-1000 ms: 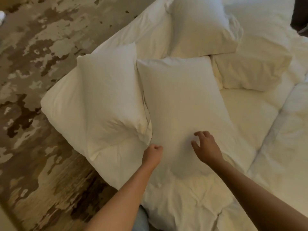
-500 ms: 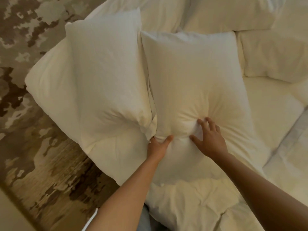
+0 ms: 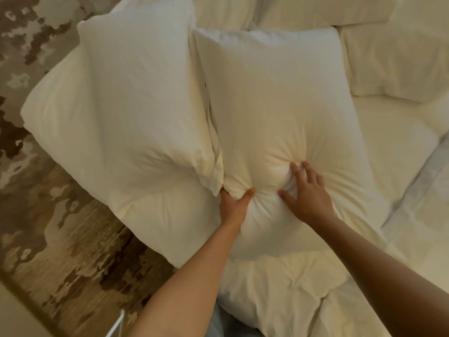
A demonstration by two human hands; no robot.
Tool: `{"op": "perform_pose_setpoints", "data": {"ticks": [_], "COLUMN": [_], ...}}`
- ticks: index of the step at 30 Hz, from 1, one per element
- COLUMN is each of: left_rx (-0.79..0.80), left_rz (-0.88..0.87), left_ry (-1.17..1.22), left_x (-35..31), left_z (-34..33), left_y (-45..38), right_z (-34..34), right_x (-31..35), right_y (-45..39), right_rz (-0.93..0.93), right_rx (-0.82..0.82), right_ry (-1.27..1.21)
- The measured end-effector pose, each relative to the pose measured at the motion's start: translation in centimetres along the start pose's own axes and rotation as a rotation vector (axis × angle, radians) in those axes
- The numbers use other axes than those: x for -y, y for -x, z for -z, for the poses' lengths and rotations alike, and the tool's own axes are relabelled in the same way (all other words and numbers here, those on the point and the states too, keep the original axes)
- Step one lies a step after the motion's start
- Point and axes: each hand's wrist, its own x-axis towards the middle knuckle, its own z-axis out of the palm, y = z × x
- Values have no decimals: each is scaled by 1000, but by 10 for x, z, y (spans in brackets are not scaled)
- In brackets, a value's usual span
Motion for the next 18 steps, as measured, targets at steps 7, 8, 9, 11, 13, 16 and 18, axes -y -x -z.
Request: {"op": "perform_pose_setpoints", "data": {"ticks": [7,8,9,11,13,16,18], "left_rx": [4,20,36,61,99,152,177], "left_rz": [-280,-318,-357,-440,-538,-681,-744], "left_ry": [-86,-93,-107,-162,-252,-430,-538], "left_x": [-39,-48,-57,-76,-94,-115,-124], "left_z": [-5,-3,-1,7,20,47,66], "left_y": [62,75,88,115,141,180,204], "right_z": [44,52,61,76,85,95,111], "right_x": [-16,-18,-20,-24,-24,-18,-9], "right_y": [25,30,36,51,72,106,119], "right_rz": [-74,-71,-72,-86,-78,-11,75], "right_rx": [-50,-59,-60,-52,-71,-142,-237], "right_ry": [-167,-186,-196,-194,-161,-146,-170]}}
